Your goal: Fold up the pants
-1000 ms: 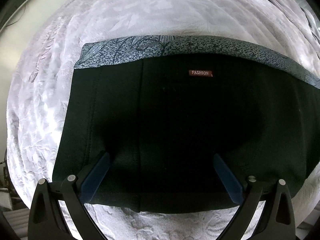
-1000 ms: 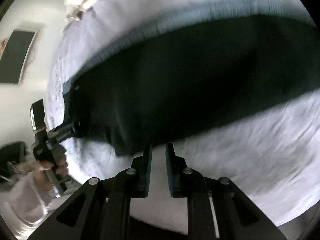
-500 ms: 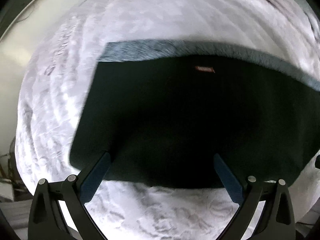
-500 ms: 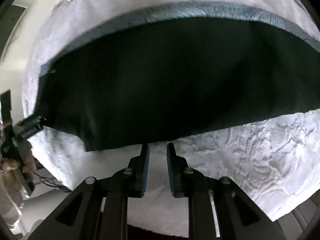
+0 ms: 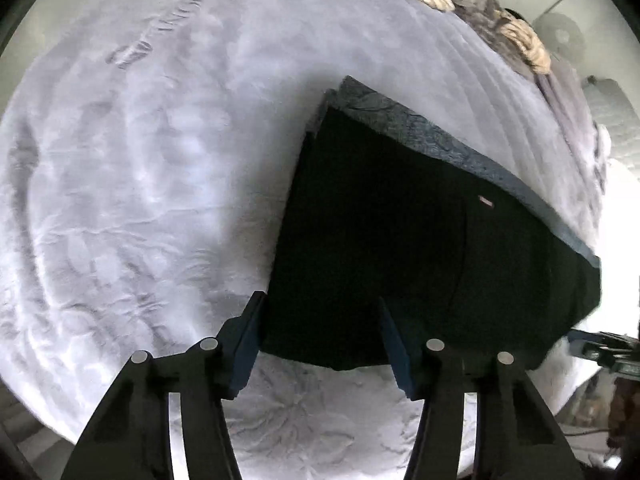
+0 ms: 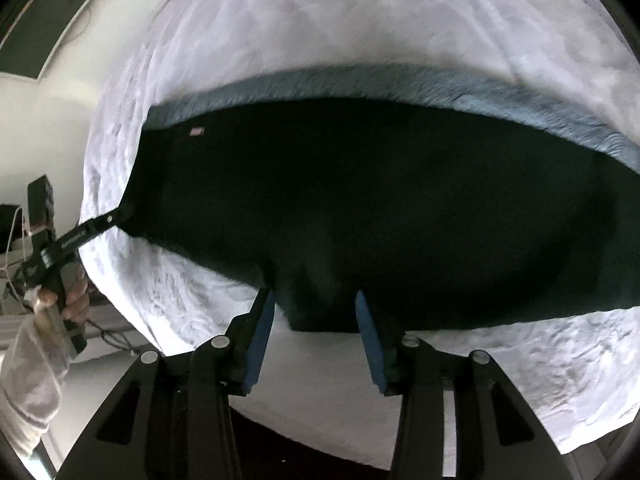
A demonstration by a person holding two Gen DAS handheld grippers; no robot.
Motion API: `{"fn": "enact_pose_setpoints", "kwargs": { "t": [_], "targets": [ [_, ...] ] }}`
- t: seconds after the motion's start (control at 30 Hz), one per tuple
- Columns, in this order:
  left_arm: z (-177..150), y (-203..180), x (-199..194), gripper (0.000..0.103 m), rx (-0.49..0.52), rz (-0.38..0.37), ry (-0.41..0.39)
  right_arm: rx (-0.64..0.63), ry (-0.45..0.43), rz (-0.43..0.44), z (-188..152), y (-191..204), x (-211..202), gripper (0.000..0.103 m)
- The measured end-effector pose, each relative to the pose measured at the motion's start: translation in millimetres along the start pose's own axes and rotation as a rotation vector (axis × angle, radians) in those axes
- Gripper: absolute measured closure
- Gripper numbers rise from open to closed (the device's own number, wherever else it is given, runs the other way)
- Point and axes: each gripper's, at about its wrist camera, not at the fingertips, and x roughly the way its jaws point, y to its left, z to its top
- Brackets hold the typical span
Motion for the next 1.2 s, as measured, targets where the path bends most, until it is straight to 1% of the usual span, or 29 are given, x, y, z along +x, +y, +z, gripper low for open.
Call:
{"fn": "enact_pose_setpoints", "kwargs": {
  "t": [0.07, 0.1, 0.13, 0.17, 0.2, 0.23, 0.27, 0.33, 0.37, 0.43, 0.53, 0.6, 0.63, 0.8, 0.87, 0.9, 0.93, 0.97, 1.0, 1.03, 1.1, 1.17, 1.2],
  "targets": [
    [2, 3, 1, 0.046, 0.002, -0.036, 0.0, -0.001, 0.027, -0.004, 1, 9, 13, 0.057],
    [3, 5, 1, 0.049, -0.006, -0.061, 0.004, 0.0, 0.035, 0.002, 2, 14, 18, 0.057],
    [3, 8, 1, 0.058, -0.015, -0.072, 0.007, 0.0, 0.039, 0.005, 2, 18, 21, 0.057],
    [5, 17, 2, 0.06, -0.026, -0.087, 0.015, -0.003, 0.044, 0.007, 1, 23, 22, 0.057],
    [5, 23, 0, 0.064, -0.042, -0.113, 0.019, -0.007, 0.046, 0.008, 0, 26, 24, 0.057],
    [6, 29, -1, 0.065, -0.055, -0.137, 0.025, -0.014, 0.049, 0.011, 0, 29, 25, 0.057],
    [7, 30, 1, 0.067, -0.057, -0.145, 0.031, -0.019, 0.051, 0.012, 0, 33, 26, 0.057],
    [6, 27, 0, 0.075, -0.027, -0.121, 0.035, -0.032, 0.058, 0.011, 0, 38, 26, 0.057],
    [6, 25, 2, 0.075, -0.014, -0.117, 0.037, -0.034, 0.06, 0.01, 2, 41, 28, 0.057],
    [4, 21, -1, 0.081, 0.015, -0.102, 0.031, -0.035, 0.064, 0.009, 2, 43, 28, 0.057],
    [-3, 9, -7, 0.083, 0.104, -0.048, 0.023, -0.044, 0.067, 0.011, 4, 48, 26, 0.057],
    [-4, 3, -5, 0.083, 0.136, -0.022, 0.027, -0.056, 0.066, 0.017, 4, 52, 24, 0.057],
    [-6, 3, -2, 0.083, 0.136, -0.013, 0.032, -0.06, 0.069, 0.017, 4, 53, 24, 0.057],
    [-6, 9, 5, 0.083, 0.075, -0.006, 0.035, -0.057, 0.085, 0.012, 6, 55, 27, 0.057],
    [-6, 5, 0, 0.083, 0.053, 0.026, 0.014, -0.057, 0.08, 0.013, 6, 56, 24, 0.057],
    [-7, 2, -2, 0.079, 0.046, 0.049, 0.004, -0.057, 0.076, 0.013, 6, 56, 22, 0.057],
    [-7, -3, -4, 0.063, 0.04, 0.099, -0.003, -0.052, 0.072, 0.015, 7, 54, 20, 0.057],
    [-7, -6, -4, 0.055, 0.034, 0.135, -0.006, -0.047, 0.069, 0.015, 7, 53, 18, 0.057],
    [-7, -10, -7, 0.05, 0.024, 0.185, -0.023, -0.042, 0.066, 0.014, 8, 51, 16, 0.057],
    [-7, -13, -9, 0.05, 0.019, 0.195, -0.027, -0.033, 0.061, 0.013, 9, 48, 13, 0.057],
    [-7, -17, -14, 0.049, 0.005, 0.182, -0.02, -0.015, 0.05, 0.012, 9, 42, 8, 0.057],
    [-8, -26, -19, 0.035, 0.005, 0.201, -0.016, -0.001, 0.04, 0.01, 7, 38, 3, 0.056],
    [-10, -31, -23, 0.026, 0.014, 0.207, -0.024, 0.009, 0.031, 0.008, 6, 34, -1, 0.049]
  ]
}}
